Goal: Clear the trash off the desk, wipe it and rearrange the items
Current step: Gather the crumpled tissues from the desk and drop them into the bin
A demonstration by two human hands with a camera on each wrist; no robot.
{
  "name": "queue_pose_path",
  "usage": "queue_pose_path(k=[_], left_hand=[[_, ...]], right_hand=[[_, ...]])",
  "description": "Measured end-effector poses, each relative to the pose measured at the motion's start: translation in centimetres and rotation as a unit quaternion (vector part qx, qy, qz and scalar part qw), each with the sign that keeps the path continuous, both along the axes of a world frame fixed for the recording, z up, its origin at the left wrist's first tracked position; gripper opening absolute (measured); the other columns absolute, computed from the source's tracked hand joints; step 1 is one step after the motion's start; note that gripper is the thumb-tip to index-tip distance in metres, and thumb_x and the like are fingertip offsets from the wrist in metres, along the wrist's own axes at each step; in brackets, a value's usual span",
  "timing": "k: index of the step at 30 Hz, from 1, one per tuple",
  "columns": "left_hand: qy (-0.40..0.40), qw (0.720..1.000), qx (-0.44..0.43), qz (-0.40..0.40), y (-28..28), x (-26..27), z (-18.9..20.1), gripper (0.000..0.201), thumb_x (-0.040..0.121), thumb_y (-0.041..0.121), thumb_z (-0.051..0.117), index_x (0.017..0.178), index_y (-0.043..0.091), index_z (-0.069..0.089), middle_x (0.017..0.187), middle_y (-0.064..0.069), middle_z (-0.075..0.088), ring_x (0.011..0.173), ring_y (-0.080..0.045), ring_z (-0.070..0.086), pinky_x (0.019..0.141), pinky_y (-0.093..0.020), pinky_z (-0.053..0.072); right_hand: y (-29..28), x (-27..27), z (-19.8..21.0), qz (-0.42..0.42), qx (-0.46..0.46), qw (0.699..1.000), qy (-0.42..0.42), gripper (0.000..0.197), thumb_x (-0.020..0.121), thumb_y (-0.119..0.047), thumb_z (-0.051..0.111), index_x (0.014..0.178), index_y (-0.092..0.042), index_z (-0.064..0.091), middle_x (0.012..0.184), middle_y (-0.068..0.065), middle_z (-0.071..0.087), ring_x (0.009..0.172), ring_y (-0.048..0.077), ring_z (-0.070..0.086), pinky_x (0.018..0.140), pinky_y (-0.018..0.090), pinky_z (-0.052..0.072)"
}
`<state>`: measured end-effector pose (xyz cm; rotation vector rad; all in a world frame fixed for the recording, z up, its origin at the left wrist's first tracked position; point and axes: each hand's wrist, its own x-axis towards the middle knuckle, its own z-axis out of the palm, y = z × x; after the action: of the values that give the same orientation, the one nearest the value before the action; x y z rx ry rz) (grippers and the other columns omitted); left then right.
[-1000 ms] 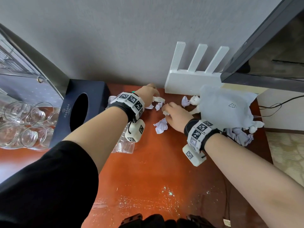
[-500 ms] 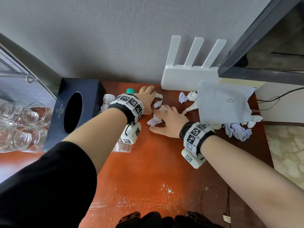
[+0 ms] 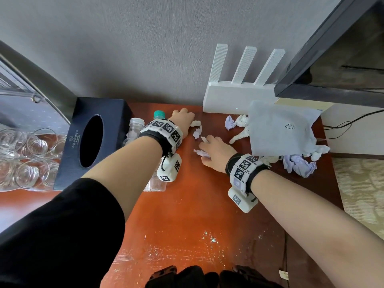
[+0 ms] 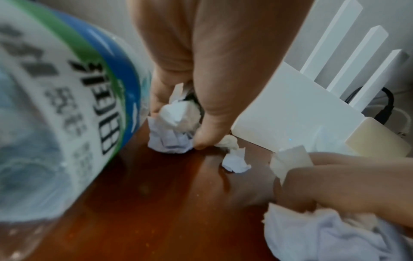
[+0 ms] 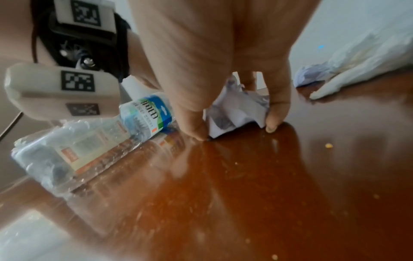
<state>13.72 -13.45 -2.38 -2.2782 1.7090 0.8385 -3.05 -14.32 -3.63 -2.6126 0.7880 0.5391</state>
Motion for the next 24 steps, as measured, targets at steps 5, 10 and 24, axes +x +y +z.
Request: queue_pose_path(k=[5,10,24], left_hand=[[0.025,0.996,-0.039,0.070,0.1,0.2,0.2,0.033,0.089,0.003,0.047,0.122,0.007,0.045,0.127,-0.014,0.041,0.118,-0.035,0.042,0.094,-0.045,0.044],[0.033,0.994,-0.051,0.087,0.4,0.3,0.1,0.030,0.089,0.005,0.047,0.119,0.006,0.047,0.124,-0.015,0.043,0.114,-0.034,0.044,0.092,-0.044,0.045],[0.006,1.000,0.012,0.022,0.1,-0.8,0.6,0.043,0.088,0.005,0.055,0.129,0.016,0.047,0.133,-0.011,0.039,0.124,-0.033,0.038,0.096,-0.040,0.044]], right_hand=[[-1.5,0.3,0.8,-0.141,0.040,0.985,-0.091,0.014,0.087,-0.016,0.051,0.098,-0.012,0.046,0.103,0.006,0.051,0.093,0.027,0.055,0.076,0.037,0.048],[-2.5,2.2,1.2,-0.116,0.053,0.990,-0.053,0.063,0.088,-0.017,0.051,0.144,-0.025,0.025,0.122,0.010,0.049,0.104,0.029,0.054,0.081,0.040,0.049],[-2.0,2.4,0.3,-0.123,0.046,0.991,-0.016,0.021,0.088,-0.018,0.048,0.107,-0.008,0.050,0.099,0.009,0.041,0.092,0.031,0.051,0.076,0.036,0.044]])
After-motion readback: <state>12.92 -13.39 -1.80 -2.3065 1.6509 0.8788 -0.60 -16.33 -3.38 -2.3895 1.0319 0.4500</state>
